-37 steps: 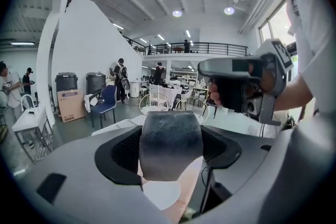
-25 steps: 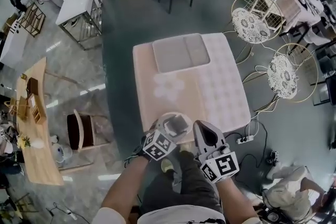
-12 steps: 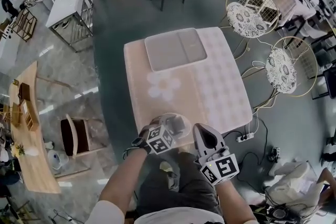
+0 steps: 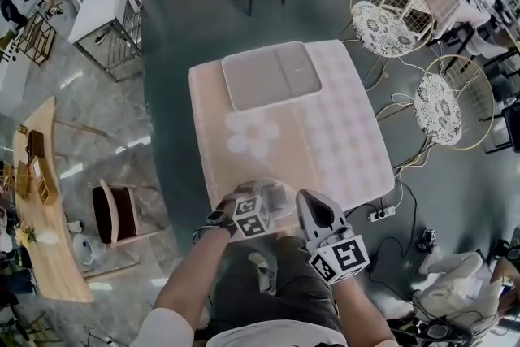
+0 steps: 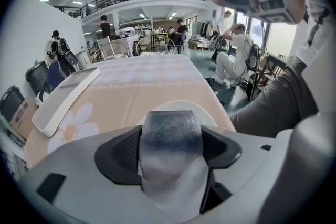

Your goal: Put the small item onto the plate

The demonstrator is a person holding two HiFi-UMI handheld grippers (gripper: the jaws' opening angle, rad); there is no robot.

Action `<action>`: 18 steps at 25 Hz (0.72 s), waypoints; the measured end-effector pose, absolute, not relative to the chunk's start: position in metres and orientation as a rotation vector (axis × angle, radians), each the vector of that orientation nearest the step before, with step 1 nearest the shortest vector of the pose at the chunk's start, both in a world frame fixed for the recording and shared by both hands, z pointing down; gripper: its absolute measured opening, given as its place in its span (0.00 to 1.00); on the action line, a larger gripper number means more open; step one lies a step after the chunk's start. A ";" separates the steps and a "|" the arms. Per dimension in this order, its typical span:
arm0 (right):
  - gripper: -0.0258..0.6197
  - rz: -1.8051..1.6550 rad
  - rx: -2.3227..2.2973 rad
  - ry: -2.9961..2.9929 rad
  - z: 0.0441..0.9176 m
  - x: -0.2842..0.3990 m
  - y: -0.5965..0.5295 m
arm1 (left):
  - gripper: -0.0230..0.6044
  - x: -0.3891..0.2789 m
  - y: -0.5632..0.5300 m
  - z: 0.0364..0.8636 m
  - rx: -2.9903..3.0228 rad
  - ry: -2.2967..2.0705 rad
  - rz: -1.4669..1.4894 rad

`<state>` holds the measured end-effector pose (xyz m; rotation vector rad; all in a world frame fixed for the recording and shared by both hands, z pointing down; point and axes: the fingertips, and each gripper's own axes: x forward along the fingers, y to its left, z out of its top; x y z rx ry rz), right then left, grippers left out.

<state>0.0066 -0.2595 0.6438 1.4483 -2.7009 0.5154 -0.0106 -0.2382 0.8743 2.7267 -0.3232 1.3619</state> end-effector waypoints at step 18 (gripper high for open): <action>0.06 0.561 1.411 -2.683 0.625 0.009 -0.255 | 0.54 -0.013 -0.243 0.823 2.692 -0.445 1.106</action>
